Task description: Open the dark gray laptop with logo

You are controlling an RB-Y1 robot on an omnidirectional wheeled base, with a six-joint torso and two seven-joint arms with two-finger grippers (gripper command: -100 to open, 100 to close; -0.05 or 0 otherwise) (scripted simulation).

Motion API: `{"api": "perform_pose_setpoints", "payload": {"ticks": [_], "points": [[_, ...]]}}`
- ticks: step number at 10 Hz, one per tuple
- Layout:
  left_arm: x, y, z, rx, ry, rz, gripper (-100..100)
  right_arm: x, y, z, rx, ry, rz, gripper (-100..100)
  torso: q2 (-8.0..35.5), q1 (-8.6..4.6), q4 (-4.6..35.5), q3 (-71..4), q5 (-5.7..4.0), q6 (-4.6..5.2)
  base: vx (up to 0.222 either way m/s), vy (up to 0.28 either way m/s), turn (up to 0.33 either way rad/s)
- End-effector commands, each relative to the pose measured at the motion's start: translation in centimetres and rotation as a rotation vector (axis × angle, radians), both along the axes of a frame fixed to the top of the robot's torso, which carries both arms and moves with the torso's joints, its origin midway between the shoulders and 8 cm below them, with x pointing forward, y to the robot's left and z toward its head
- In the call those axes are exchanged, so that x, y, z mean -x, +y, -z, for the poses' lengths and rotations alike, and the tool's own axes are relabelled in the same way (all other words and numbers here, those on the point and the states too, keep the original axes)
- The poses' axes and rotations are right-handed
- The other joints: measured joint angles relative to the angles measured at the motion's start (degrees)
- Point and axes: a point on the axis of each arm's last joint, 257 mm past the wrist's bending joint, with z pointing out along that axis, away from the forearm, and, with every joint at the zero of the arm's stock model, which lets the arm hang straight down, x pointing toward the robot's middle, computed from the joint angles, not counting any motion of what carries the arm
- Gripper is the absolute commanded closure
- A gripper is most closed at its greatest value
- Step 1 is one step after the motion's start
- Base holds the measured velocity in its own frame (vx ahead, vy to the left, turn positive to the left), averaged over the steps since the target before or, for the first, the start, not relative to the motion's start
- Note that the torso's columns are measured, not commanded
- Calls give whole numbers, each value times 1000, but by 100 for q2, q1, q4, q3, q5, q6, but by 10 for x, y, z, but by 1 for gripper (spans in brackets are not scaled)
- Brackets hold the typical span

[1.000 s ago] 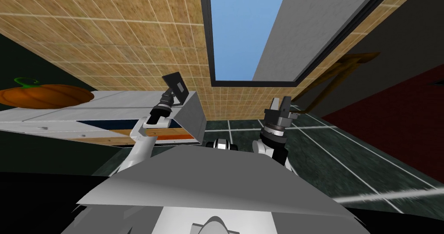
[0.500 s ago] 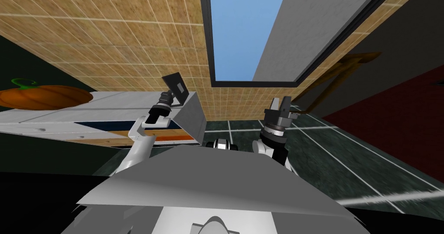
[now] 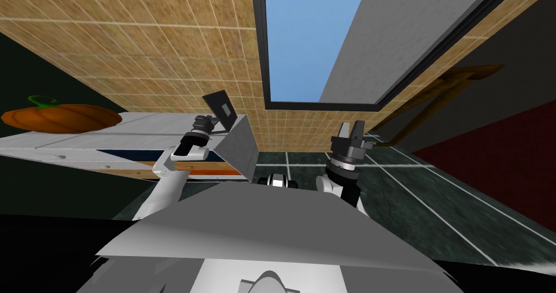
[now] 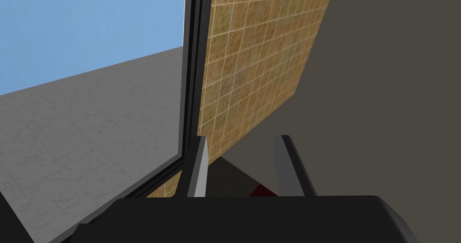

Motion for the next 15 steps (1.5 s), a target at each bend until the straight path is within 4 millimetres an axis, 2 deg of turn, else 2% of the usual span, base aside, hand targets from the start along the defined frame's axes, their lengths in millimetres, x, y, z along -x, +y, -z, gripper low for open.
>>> {"api": "perform_pose_setpoints", "payload": {"ticks": [1,4,5,6,14,15], "points": [[5,20,4,103,-30,20,100,0,0,0,0,0,0,0,4,3,1,4,1,1,57,-61,79],[12,44,4,215,-70,36,100,0,0,0,0,0,0,0,1,4,0,1,1,1,46,-58,73],[10,38,3,189,-58,32,100,0,0,0,0,0,0,0,1,6,0,1,2,0,16,-21,20],[9,36,3,123,-41,26,-100,0,0,0,0,0,0,0,5,12,1,3,4,3,-6,-33,-6],[4,21,5,-176,42,0,-100,0,0,0,0,0,0,0,-2,3,0,-1,1,0,-9,-49,1],[5,22,5,-149,36,2,-100,0,0,0,0,0,0,0,0,2,0,0,1,0,-6,-21,1]]}}
